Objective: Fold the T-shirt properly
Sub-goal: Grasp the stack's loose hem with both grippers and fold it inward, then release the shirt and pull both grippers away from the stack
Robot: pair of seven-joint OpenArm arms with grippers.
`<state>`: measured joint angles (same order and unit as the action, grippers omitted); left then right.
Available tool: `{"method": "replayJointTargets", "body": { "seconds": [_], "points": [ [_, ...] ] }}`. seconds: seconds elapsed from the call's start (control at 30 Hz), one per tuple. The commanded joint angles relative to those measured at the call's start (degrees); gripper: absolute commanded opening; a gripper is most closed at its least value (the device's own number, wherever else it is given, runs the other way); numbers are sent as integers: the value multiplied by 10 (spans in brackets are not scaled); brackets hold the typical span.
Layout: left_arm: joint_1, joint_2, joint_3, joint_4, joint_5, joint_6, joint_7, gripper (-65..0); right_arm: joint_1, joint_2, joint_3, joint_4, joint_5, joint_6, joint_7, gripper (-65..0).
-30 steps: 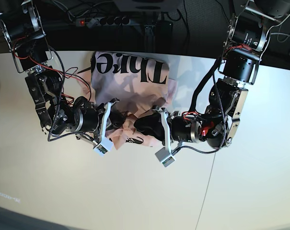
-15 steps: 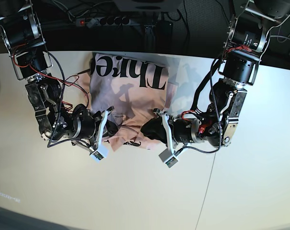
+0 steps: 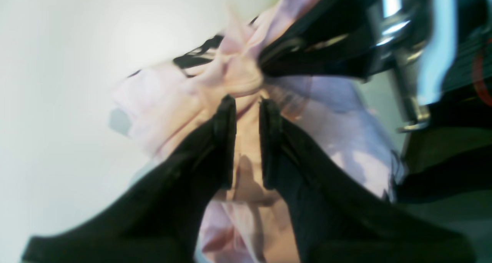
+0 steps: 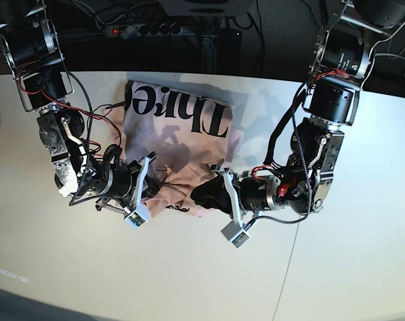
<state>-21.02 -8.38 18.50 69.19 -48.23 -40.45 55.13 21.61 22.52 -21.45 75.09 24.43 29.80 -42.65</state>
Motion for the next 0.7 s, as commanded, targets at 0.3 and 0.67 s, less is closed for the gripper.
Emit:
{"method": "replayJointTargets", "body": {
  "seconds": [0.3,0.67],
  "points": [
    [-15,-19,-103,20,-82,4,56,-534,58,6,10,7,0,38,7,-650],
    [42,-138,-139,94,-133,4,82,-534,53,51,162,23,122,35,-52,-650]
  ]
}}
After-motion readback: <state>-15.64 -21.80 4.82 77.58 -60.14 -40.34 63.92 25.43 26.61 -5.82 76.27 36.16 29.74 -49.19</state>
